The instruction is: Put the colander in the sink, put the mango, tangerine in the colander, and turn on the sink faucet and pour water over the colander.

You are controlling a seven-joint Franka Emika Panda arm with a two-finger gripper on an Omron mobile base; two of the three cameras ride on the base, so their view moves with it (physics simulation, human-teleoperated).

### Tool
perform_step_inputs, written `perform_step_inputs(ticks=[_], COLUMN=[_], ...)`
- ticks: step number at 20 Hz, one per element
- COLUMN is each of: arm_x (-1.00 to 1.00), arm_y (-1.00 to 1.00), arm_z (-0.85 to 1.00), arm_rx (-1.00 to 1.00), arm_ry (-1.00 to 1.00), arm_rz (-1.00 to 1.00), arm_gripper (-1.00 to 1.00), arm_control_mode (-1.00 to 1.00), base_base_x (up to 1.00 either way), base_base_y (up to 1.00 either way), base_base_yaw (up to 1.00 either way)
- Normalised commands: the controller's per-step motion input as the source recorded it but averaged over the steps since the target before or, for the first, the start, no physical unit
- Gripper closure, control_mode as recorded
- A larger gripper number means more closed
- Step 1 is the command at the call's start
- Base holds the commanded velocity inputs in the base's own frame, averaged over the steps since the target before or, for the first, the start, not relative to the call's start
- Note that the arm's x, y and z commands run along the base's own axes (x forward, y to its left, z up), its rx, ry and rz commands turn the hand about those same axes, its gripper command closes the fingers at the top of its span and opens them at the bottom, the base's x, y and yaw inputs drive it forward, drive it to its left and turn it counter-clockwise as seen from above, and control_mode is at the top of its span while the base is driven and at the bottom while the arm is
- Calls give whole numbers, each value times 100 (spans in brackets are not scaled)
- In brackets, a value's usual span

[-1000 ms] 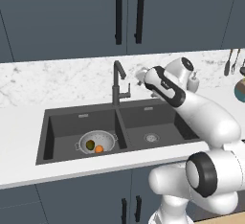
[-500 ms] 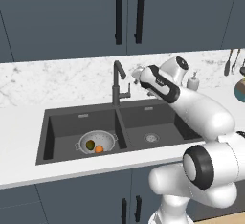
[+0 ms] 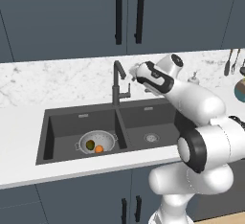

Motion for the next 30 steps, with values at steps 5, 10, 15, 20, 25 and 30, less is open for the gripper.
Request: perform_step_inputs(ticks=[5, 10, 15, 20, 25, 30], arm_x=[26, 25, 32, 33, 39, 41], arm_y=[8, 13, 16, 14, 11, 15], arm_z=[-10, -15, -14, -10, -7, -7], arm_rx=[0, 0, 0, 0, 0, 0], arm_ry=[0, 0, 0, 0, 0, 0], arm_rz=[0, 0, 1, 2, 1, 1], arm_gripper=[-100, -100, -100, -100, -100, -100], arm_control_mode=[-100, -100, -100, -100, -100, -100], base_base_x=[0, 0, 0, 0, 0, 0], base_base_y=[0, 0, 0, 0, 0, 0], base_base_yaw=[0, 0, 0, 0, 0, 0])
